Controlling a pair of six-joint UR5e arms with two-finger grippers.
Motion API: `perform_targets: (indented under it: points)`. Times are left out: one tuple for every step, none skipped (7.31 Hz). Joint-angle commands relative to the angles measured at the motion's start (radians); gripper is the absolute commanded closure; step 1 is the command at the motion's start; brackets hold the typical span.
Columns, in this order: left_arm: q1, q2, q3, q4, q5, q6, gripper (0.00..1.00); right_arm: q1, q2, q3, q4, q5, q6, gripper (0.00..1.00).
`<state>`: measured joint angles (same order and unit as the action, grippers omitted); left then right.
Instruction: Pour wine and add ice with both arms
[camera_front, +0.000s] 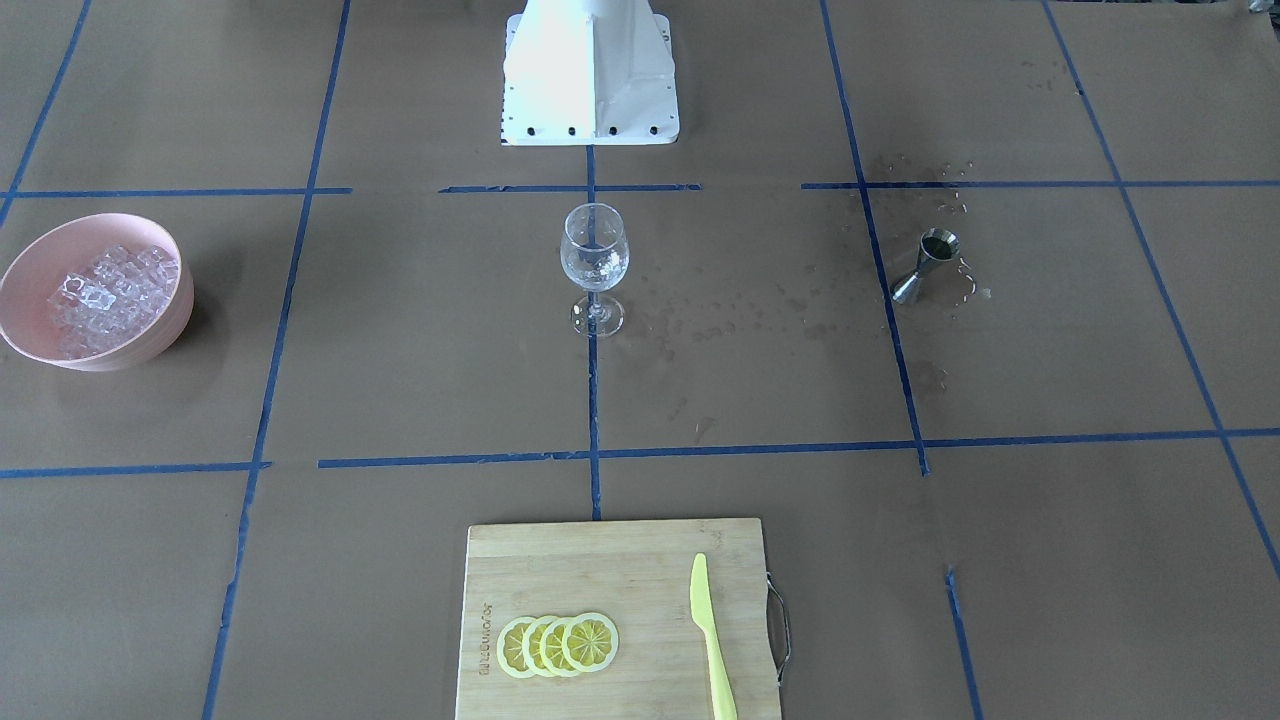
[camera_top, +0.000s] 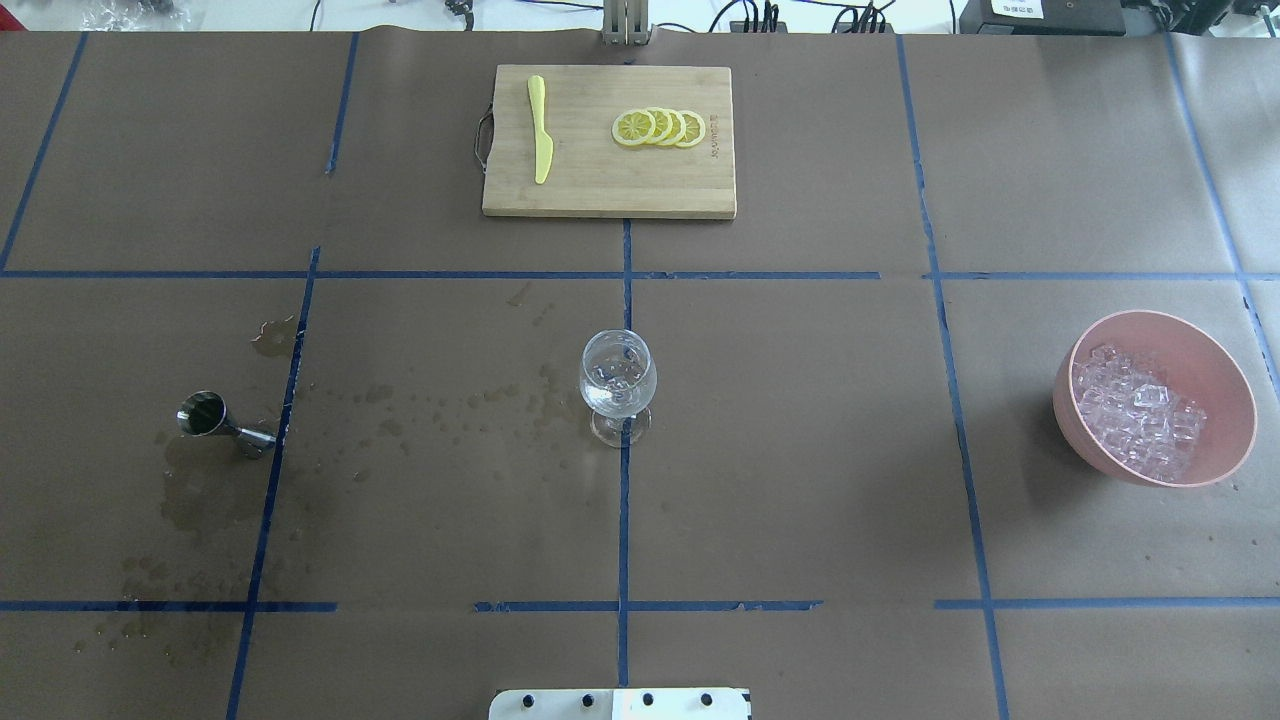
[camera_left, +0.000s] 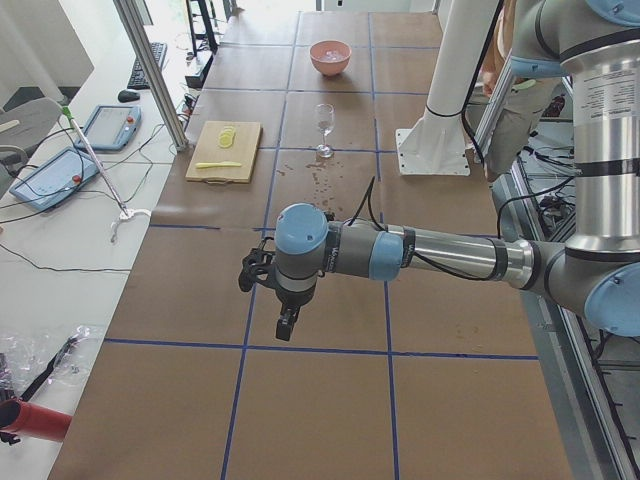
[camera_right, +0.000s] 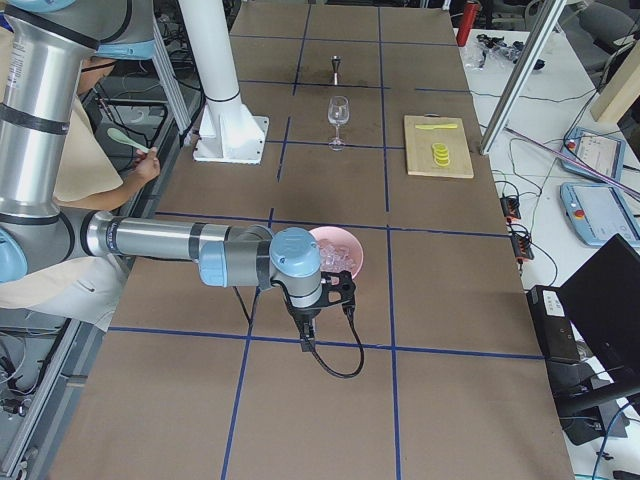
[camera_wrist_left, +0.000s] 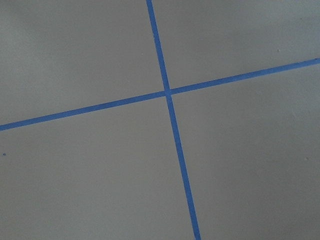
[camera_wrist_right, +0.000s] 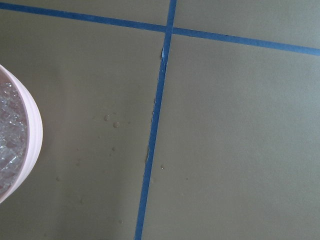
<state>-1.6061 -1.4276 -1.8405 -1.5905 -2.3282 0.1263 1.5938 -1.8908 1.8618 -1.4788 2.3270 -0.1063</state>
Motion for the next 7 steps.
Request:
perform_targets:
  points:
    - [0.009, 0.003, -0.006, 0.0, 0.0, 0.009, 0.0, 0.0, -0.008, 0.004, 0.0, 0.003, -0.006, 0.0]
    - [0.009, 0.003, 0.0, -0.006, -0.002, 0.009, 0.0, 0.0, 0.002, 0.007, 0.003, 0.008, 0.002, 0.0]
    - [0.009, 0.0, 0.001, -0.043, 0.001, 0.007, 0.0, 0.0, 0.019, 0.016, 0.003, 0.006, 0.007, 0.0]
    - [0.009, 0.003, 0.004, -0.11, 0.0, 0.007, 0.0, 0.0, 0.075, 0.025, 0.003, -0.001, 0.005, 0.0]
    - [0.009, 0.0, 0.003, -0.146, 0.0, 0.009, 0.0, 0.0, 0.099, 0.027, 0.002, -0.001, 0.023, 0.0]
    - [0.009, -0.017, 0.012, -0.23, -0.002, 0.001, 0.0, 0.0, 0.119, 0.024, 0.002, 0.003, 0.075, 0.0]
    - [0.008, -0.008, 0.017, -0.349, -0.002, 0.0, 0.0, 0.0, 0.124, 0.039, 0.002, 0.006, 0.082, 0.0]
